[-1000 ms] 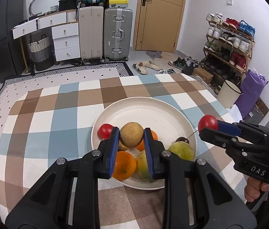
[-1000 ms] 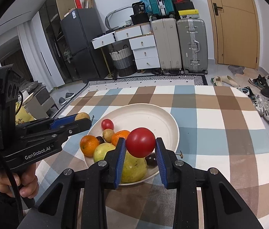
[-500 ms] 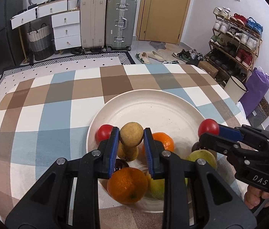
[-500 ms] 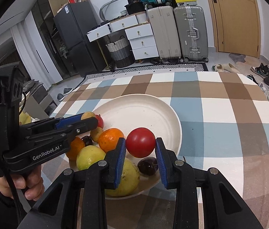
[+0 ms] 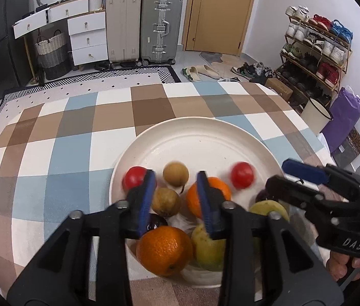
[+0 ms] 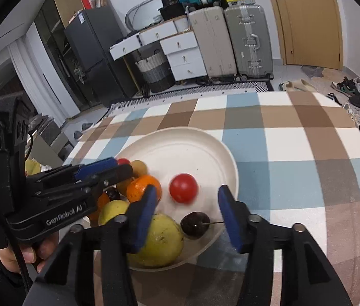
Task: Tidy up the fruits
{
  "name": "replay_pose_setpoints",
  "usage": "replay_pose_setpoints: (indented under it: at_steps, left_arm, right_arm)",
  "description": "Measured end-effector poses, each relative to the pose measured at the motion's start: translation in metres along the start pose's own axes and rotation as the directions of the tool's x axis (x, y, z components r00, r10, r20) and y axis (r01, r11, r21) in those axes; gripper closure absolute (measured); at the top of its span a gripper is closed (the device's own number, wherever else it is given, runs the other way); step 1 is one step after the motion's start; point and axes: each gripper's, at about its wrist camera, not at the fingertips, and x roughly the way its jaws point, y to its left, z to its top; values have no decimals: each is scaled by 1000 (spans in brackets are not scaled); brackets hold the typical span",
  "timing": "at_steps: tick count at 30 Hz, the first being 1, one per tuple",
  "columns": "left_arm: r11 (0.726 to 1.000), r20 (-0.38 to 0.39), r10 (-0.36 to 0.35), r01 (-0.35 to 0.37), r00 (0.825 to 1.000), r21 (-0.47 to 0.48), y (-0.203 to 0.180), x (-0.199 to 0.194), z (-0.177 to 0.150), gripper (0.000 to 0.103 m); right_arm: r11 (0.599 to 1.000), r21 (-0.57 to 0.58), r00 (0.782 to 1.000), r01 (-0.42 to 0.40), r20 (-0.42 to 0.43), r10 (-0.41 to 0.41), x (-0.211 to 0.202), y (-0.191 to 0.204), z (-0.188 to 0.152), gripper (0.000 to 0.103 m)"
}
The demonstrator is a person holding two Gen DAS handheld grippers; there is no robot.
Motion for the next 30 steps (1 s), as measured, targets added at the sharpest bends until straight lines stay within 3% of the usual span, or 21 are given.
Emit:
replay_pose_setpoints:
  at_steps: [2, 3, 4, 8, 19, 30]
  left_arm:
    - [1000, 11, 4, -4, 1000, -7, -1, -7, -1, 36]
    - [1000, 20, 3, -3, 1000, -16, 0, -12, -3, 30]
    - [1000, 31, -4, 5, 1000, -24, 1, -18, -4, 20]
    - [999, 79, -10, 13, 997, -39, 3, -41, -12, 1]
    - [999, 137, 32, -26, 990, -43, 5, -87, -40, 1]
    - [996, 167, 31, -18, 985, -84, 12, -121, -71, 1]
  right_arm:
    - [1000, 4, 999, 19, 34, -19, -11, -2, -1, 34]
    - [1000, 5, 999, 25, 48, -25, -15, -3, -2, 23]
    - [999, 4, 998, 31, 60, -32, -19, -4, -3, 19]
    - [1000, -13, 996, 27, 82, -26, -35, -4, -9, 3]
    - [997, -71, 984, -40, 172, 52, -75, 11, -30, 0]
    - [993, -96, 978, -73, 190, 90, -94, 30, -51, 0]
